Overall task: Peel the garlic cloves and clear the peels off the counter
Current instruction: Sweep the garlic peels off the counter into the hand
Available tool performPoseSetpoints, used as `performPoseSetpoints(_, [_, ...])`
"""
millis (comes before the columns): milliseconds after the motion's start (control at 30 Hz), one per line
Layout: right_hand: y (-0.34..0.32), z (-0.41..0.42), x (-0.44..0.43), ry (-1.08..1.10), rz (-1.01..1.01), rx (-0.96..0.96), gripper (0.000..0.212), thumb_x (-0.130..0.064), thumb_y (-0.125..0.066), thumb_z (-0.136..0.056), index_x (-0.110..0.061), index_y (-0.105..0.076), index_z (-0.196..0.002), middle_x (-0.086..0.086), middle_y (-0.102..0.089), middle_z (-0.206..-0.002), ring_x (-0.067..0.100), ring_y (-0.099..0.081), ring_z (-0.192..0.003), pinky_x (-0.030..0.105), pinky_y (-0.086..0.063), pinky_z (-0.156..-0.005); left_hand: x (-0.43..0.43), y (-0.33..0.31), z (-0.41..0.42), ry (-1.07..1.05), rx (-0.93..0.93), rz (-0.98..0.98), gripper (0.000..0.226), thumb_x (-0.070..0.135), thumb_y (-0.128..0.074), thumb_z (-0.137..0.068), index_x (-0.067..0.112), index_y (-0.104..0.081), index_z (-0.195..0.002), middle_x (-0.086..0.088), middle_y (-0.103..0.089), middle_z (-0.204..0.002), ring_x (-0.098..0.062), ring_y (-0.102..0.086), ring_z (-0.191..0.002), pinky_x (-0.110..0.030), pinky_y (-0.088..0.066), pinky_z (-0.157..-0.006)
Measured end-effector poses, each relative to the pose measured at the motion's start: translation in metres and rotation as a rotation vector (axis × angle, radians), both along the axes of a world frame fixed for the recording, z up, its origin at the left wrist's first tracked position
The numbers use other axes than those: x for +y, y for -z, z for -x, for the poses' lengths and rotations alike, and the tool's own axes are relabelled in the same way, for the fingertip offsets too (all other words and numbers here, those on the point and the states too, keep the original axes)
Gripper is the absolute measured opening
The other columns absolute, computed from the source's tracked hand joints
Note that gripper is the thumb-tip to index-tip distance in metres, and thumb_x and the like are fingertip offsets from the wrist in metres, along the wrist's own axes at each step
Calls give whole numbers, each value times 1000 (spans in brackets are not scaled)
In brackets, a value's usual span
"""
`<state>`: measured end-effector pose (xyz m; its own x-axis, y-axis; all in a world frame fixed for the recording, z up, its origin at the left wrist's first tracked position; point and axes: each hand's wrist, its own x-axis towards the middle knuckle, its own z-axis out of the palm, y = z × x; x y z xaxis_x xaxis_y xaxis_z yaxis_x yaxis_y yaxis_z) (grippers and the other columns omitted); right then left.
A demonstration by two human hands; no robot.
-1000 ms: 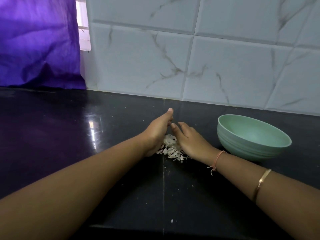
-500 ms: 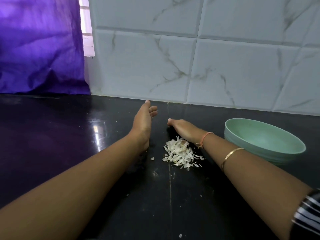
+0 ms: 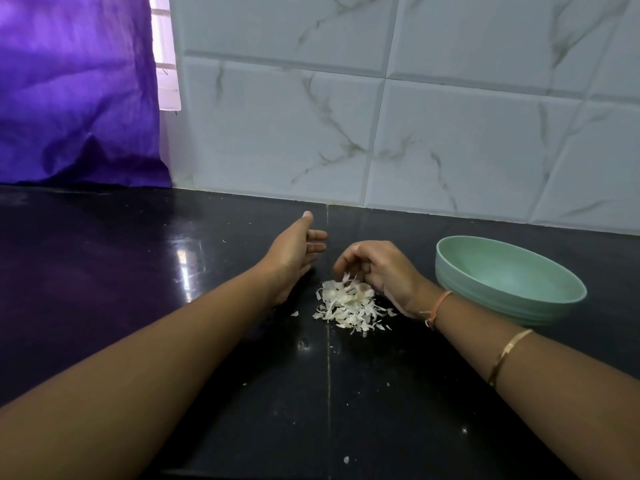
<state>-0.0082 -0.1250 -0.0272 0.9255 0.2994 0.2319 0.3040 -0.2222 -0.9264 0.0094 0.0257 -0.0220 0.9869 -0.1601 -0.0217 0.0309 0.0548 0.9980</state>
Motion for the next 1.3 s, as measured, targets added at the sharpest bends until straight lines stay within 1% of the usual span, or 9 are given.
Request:
performPoseSetpoints(133, [-1,3,-4,173,77,-78,37,-9,-37,-92,-12,-69,-76,5,-68,-93,19,-61,-94,33,-47,-86,-6,2,5,17,-52,-72,48,52,-26,-96,17,-59,-104,-12,-56,-125,-24,-45,-125,-39,-28,-112])
performPoseSetpoints(267, [4,11,1,123,305,-13,38,-23,-32,-98,-12,-66,-112,1,-64,-117,10,-56,-108,20,-43,-87,-23,10,18,-14,-105,-90,47,49,-28,-97,16,-58,-112,-7,-57,-123,-20,-51,-117,-41,-34,-108])
performPoseSetpoints(400, [9,15,17,152,249,10,40,-28,-31,-98,-5,-63,-107,19,-66,-109,30,-60,-105,47,-45,-94,-34,10,27,-50,-67,73,41,47,-31,-97,18,-56,-112,-6,-55,-124,-22,-50,-119,-44,-35,-107])
performPoseSetpoints(533, [3,21,22,97,161,9,33,-27,-38,-98,-12,-63,-115,3,-65,-117,13,-58,-110,30,-43,-96,-19,-1,19,-152,-19,293,42,45,-31,-97,14,-58,-105,-10,-56,-122,-22,-49,-118,-41,-32,-108])
performPoseSetpoints(700, [4,33,25,-41,577,-147,32,-42,-62,-85,-28,-60,-113,-2,-51,-121,7,-49,-112,16,-38,-93,0,-11,8,-242,27,453,41,43,-33,-97,11,-59,-102,-7,-59,-113,-17,-49,-116,-31,-25,-111])
performPoseSetpoints(800, [12,37,31,-48,733,-262,42,-52,-62,-80,-31,-57,-116,0,-47,-120,12,-45,-114,26,-38,-99,1,-10,7,-238,49,452,42,45,-34,-96,12,-60,-99,-7,-60,-107,-19,-48,-119,-32,-26,-112])
performPoseSetpoints(1033, [14,29,24,46,824,-494,17,-17,-52,-90,-3,-57,-98,10,-51,-102,24,-53,-92,35,-42,-80,2,-11,7,-236,30,430,43,46,-33,-96,13,-60,-95,-5,-62,-102,-19,-49,-117,-33,-30,-110])
performPoseSetpoints(1133, [10,25,14,42,706,-471,8,-9,-58,-85,-7,-65,-88,7,-57,-98,18,-56,-92,27,-43,-82,4,-10,6,-252,30,423,43,46,-33,-96,14,-60,-93,-5,-62,-101,-20,-49,-117,-33,-31,-109])
performPoseSetpoints(1300, [-3,23,-2,32,388,-241,18,-7,-57,-87,-21,-67,-93,0,-60,-108,7,-59,-98,23,-46,-89,4,-11,6,-239,25,423,43,46,-32,-97,13,-60,-97,-6,-62,-103,-21,-49,-118,-34,-31,-108])
